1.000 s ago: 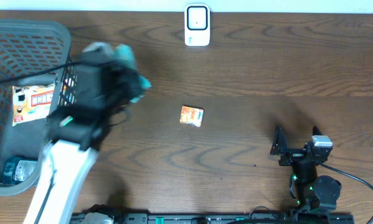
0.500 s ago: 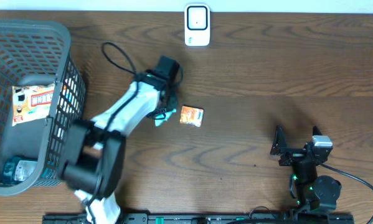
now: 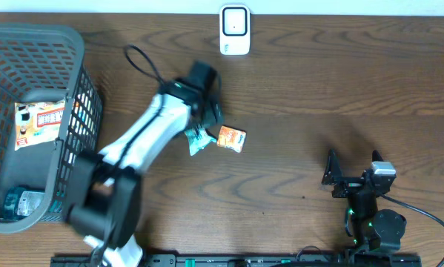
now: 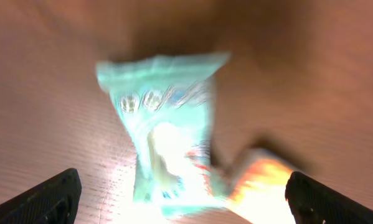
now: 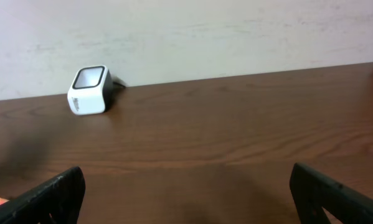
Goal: Scan the item barcode
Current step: 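Carry the mint-green pack out and release it beside the orange pack, then reach into the basket and grasp the yellow bag with the left gripper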
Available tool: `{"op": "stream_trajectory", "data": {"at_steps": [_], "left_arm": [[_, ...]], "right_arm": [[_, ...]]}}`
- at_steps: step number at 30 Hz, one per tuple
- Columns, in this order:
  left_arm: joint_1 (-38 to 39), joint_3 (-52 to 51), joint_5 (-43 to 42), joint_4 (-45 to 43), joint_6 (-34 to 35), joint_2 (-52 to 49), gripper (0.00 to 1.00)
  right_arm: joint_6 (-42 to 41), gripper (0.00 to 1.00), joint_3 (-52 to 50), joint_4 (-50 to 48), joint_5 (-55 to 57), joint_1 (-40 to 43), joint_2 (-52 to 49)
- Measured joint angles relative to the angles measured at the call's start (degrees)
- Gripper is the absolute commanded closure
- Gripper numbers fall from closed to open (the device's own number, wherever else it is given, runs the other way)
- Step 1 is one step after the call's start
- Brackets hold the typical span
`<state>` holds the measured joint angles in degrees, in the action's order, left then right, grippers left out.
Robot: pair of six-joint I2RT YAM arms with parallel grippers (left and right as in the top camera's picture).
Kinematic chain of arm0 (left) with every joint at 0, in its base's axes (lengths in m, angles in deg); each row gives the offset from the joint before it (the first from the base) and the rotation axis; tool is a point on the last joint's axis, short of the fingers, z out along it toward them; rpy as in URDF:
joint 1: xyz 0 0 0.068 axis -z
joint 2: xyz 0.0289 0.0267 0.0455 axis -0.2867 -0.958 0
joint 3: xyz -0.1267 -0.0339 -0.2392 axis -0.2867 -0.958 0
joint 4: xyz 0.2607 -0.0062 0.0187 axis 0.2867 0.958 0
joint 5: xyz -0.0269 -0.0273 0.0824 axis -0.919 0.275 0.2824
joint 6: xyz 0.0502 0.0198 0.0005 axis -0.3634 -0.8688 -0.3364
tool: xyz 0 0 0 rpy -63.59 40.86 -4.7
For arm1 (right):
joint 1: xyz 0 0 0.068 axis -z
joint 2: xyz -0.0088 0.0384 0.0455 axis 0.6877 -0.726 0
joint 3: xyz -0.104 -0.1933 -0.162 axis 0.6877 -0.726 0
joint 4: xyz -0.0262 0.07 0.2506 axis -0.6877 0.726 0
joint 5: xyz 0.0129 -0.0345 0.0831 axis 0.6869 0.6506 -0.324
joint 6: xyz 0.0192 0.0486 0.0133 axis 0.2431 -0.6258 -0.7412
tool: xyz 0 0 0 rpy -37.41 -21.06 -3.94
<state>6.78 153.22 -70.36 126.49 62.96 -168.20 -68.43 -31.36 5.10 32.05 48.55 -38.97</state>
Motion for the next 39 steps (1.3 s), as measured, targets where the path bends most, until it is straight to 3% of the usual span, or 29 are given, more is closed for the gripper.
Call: {"op": "stream_trajectory", "data": {"at_steps": [5, 9, 15, 20, 24, 39], "left_arm": [[-4.7, 10.7, -0.2, 2.0, -4.7, 13.8, 0.02], [-13.0, 14.9, 1.9, 2.3, -6.7, 24.8, 0.02], [-31.1, 15.1, 7.7, 9.2, -1.3, 31.0, 0.02], [-46.6, 14.7, 8.5, 13.4, 10.6, 28.1, 0.02], [-53.1, 14.3, 6.9, 13.5, 16.8, 23.3, 0.02], [-55.3, 13.5, -2.3, 9.9, 22.1, -5.8, 0.02]], "right_arm": [[0.0, 0.01, 0.0, 0.0, 0.0, 0.0, 0.0], [0.0, 0.01, 0.0, 0.0, 0.0, 0.0, 0.0], [0.0, 0.01, 0.0, 0.0, 0.0, 0.0, 0.0], [0.0, 0.01, 0.0, 0.0, 0.0, 0.0, 0.0], [0.0, 0.01, 0.0, 0.0, 0.0, 0.0, 0.0], [0.0, 0.01, 0.0, 0.0, 0.0, 0.0, 0.0]]}}
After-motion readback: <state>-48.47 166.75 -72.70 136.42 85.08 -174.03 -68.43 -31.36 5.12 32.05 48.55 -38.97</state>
